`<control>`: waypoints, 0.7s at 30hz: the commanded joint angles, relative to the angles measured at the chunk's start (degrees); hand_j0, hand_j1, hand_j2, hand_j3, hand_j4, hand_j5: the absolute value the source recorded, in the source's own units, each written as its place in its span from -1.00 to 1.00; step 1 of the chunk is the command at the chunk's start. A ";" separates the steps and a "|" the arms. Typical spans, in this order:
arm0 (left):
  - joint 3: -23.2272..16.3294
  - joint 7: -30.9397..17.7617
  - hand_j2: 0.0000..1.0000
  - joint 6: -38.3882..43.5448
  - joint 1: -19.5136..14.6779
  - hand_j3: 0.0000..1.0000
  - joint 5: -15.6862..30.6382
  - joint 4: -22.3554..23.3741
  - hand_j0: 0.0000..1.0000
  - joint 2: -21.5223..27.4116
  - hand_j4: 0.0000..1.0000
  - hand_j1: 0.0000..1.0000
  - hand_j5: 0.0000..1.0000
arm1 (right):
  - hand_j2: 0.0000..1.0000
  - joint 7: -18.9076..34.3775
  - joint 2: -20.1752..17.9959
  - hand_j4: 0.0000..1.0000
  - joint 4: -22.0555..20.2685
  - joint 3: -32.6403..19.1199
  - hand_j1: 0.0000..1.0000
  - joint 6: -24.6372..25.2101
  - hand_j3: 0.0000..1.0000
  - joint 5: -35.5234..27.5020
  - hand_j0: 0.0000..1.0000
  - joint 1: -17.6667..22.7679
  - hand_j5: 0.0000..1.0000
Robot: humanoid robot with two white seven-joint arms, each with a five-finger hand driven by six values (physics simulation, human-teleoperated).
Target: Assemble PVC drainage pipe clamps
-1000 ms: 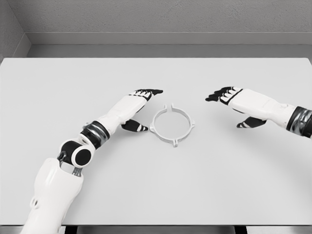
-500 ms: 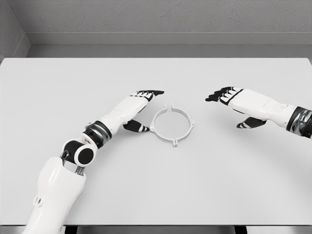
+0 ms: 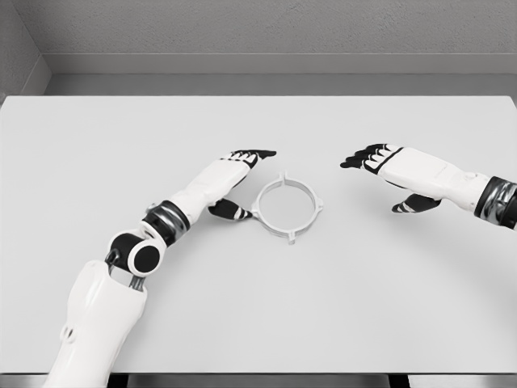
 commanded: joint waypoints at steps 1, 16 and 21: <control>-0.02 0.03 1.00 0.03 -0.09 1.00 0.16 -0.02 1.00 -0.51 1.00 1.00 1.00 | 1.00 -0.03 -0.04 1.00 -0.03 -0.01 1.00 0.15 1.00 -0.34 1.00 0.00 1.00; 2.18 0.03 1.00 0.03 -0.09 1.00 1.12 -0.72 1.00 0.54 1.00 1.00 1.00 | 1.00 -0.03 -0.30 1.00 -0.03 -0.01 1.00 -0.02 1.00 -0.34 1.00 0.00 1.00; 5.95 -0.15 1.00 -5.50 0.62 1.00 18.08 -7.22 1.00 17.06 1.00 1.00 1.00 | 1.00 -0.03 -1.35 1.00 -0.12 -0.10 1.00 -0.11 1.00 -0.34 1.00 0.00 1.00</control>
